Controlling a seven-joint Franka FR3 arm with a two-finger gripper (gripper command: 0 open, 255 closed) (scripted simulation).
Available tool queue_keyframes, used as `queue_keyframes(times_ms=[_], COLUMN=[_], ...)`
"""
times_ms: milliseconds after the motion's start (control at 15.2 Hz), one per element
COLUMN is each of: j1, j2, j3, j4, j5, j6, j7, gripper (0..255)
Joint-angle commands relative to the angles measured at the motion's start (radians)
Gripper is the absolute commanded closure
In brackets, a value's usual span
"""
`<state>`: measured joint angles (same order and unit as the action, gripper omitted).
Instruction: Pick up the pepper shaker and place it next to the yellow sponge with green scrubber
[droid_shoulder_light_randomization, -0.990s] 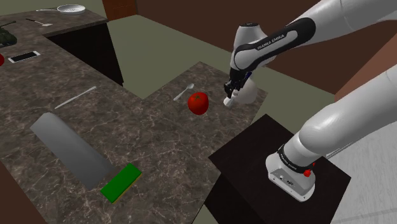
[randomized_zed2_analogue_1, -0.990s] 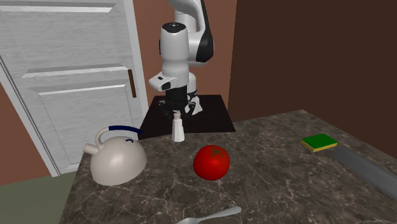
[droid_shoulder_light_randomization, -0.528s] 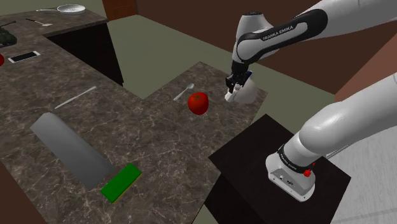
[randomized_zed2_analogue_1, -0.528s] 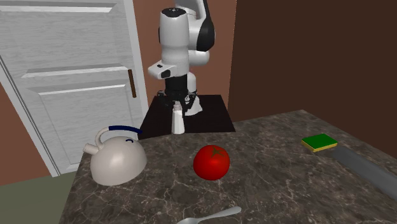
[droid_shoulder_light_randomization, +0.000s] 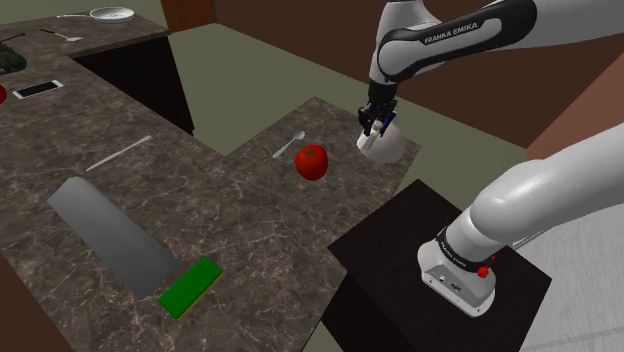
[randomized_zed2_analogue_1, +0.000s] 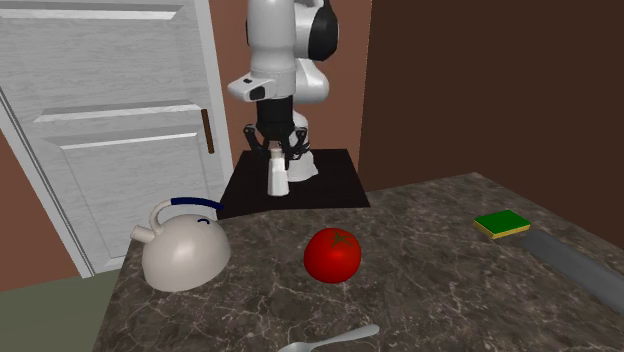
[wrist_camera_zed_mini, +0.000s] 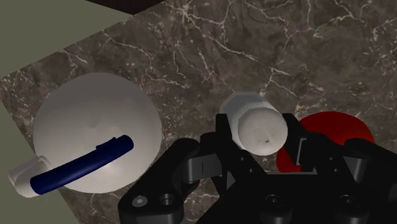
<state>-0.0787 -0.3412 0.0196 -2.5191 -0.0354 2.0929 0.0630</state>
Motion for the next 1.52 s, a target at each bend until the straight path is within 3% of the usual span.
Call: queue_keyframes(times_ms=[0, 198, 792, 1452], j1=[0.001, 0.001, 0.110, 0.207], j2=[-0.015, -0.029, 0.024, 0.185], j3=[0.001, 0.001, 0.159, 0.321], j4=[0.015, 0.034, 0.091, 0.261], j5=[0.001, 0.002, 0.081, 0.104], j6=[-0.031, -0.063, -0.069, -0.076], j7=[0.000, -0.001, 0.219, 0.472], gripper=[255, 255, 255, 255])
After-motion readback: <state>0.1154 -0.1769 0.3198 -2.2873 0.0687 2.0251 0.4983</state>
